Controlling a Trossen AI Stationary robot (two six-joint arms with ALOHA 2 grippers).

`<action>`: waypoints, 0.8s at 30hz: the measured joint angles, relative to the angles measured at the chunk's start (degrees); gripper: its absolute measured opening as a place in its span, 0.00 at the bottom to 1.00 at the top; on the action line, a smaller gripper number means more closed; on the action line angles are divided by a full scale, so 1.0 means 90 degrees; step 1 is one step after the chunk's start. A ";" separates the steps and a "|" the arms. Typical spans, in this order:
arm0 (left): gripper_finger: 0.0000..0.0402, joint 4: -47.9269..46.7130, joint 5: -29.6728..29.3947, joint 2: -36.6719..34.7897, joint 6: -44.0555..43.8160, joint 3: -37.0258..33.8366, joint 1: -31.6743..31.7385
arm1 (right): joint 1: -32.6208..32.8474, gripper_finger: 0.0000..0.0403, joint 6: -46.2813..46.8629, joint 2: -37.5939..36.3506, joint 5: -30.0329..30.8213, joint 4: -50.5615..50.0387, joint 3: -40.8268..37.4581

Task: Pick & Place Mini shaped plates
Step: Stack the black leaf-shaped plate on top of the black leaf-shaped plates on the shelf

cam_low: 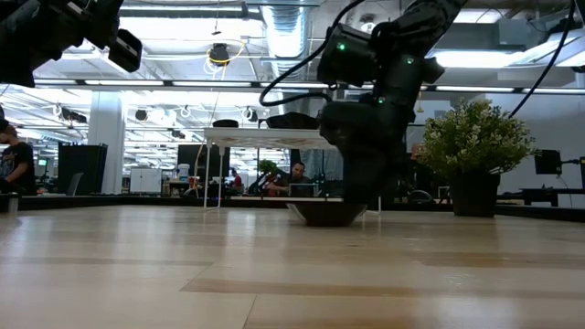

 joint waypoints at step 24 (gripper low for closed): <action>0.24 0.0001 0.0000 0.0000 0.0006 0.0000 0.0000 | -0.0348 0.30 0.0120 0.0000 -0.0006 0.0559 0.0005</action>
